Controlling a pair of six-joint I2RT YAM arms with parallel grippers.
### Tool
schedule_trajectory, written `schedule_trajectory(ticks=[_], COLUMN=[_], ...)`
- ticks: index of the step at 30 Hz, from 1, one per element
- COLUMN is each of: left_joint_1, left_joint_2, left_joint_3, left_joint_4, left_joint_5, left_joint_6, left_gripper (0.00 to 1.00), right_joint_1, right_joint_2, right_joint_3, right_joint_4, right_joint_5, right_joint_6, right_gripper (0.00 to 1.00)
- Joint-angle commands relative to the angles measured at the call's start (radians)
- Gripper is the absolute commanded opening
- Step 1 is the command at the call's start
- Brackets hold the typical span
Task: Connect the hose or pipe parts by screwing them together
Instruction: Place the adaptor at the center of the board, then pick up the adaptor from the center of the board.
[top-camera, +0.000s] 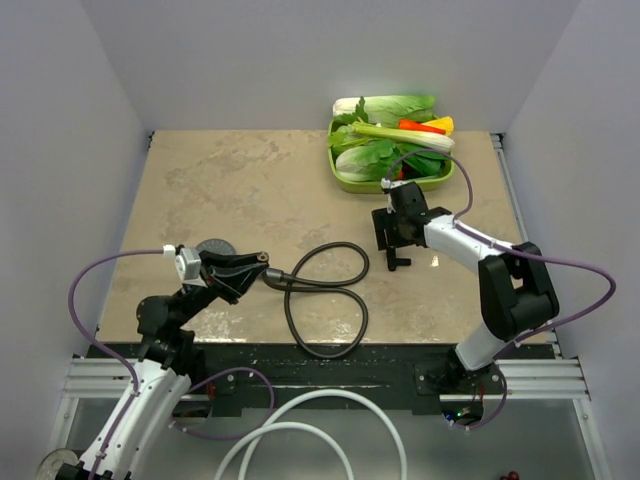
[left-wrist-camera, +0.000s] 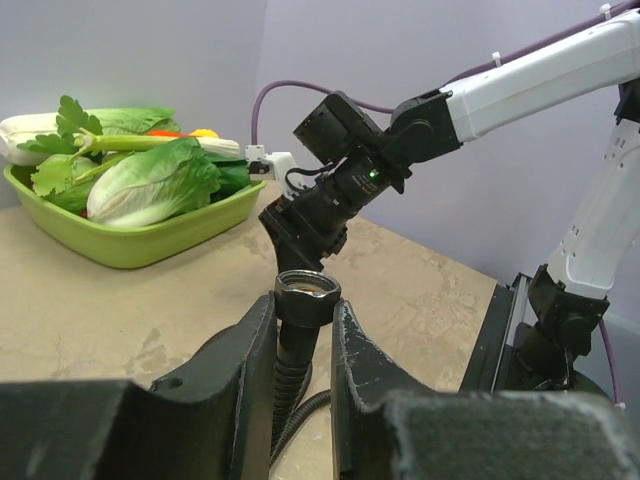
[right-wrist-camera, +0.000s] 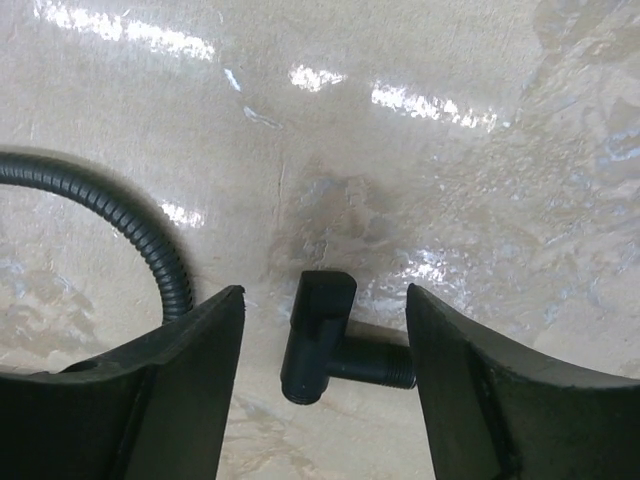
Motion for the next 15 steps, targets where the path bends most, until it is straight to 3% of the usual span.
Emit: schedule_trajectory(ticks=[1, 9, 15], left_joint_1=[0.008, 0.008, 0.008], left_joint_2=[0.022, 0.028, 0.035], left_joint_3=[0.014, 0.019, 0.020], left_joint_4=[0.064, 0.063, 0.068], left_joint_5=[0.010, 0.013, 0.017], left_joint_6=[-0.016, -0.012, -0.010], left_gripper=[0.00, 0.00, 0.00], right_joint_1=[0.006, 0.011, 0.019], right_joint_2=[-0.017, 0.031, 0.085], right_joint_3=[-0.031, -0.040, -0.022], right_joint_4=[0.010, 0.024, 0.037], right_joint_5=[-0.003, -0.007, -0.026], right_joint_6=[-0.009, -0.007, -0.004], right_gripper=[0.63, 0.59, 0.44])
